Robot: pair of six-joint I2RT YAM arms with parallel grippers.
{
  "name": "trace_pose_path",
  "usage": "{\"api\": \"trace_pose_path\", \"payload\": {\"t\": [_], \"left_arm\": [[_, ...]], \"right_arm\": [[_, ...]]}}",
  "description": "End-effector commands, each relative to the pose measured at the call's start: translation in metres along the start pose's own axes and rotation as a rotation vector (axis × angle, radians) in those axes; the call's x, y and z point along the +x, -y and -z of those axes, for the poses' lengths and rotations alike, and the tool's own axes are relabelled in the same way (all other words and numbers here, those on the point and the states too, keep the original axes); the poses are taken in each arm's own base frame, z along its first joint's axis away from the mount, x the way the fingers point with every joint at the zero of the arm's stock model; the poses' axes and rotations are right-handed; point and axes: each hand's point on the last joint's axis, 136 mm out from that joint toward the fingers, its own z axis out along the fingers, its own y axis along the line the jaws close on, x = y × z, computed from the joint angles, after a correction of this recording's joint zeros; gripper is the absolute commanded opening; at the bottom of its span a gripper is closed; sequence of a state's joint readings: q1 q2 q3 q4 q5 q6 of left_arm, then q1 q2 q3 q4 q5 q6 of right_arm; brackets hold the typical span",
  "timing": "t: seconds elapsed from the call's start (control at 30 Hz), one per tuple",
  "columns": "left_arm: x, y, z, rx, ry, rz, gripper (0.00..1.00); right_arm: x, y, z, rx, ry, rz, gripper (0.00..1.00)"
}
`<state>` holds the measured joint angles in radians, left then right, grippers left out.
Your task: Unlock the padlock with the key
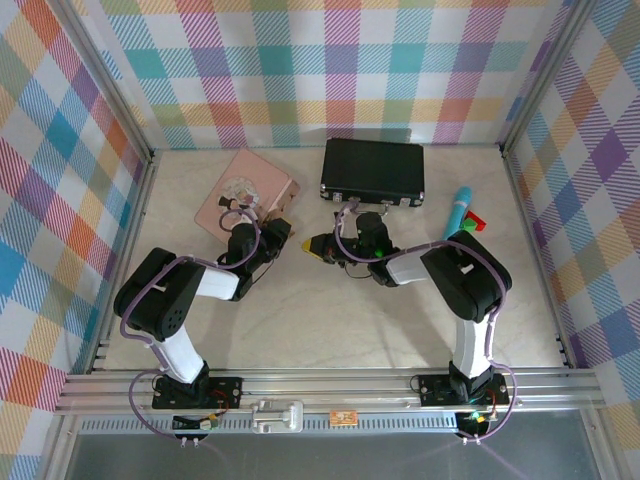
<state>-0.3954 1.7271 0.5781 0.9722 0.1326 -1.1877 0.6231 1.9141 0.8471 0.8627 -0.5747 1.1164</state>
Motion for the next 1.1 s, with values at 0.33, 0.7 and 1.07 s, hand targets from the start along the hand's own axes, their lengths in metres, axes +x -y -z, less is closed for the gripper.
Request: {"api": "trace_pose_path", "payload": {"t": [0.33, 0.7, 1.07], "left_arm": [[0.006, 0.004, 0.007, 0.043, -0.04, 0.078, 0.0], [0.005, 0.002, 0.008, 0.041, -0.033, 0.077, 0.0], [0.005, -0.002, 0.006, 0.053, -0.023, 0.101, 0.0]], "right_arm": [[-0.015, -0.018, -0.016, -0.065, 0.025, 0.059, 0.0], [-0.006, -0.01, -0.024, -0.054, 0.0, 0.032, 0.0], [0.0, -0.005, -0.014, -0.027, 0.014, 0.011, 0.0]]}}
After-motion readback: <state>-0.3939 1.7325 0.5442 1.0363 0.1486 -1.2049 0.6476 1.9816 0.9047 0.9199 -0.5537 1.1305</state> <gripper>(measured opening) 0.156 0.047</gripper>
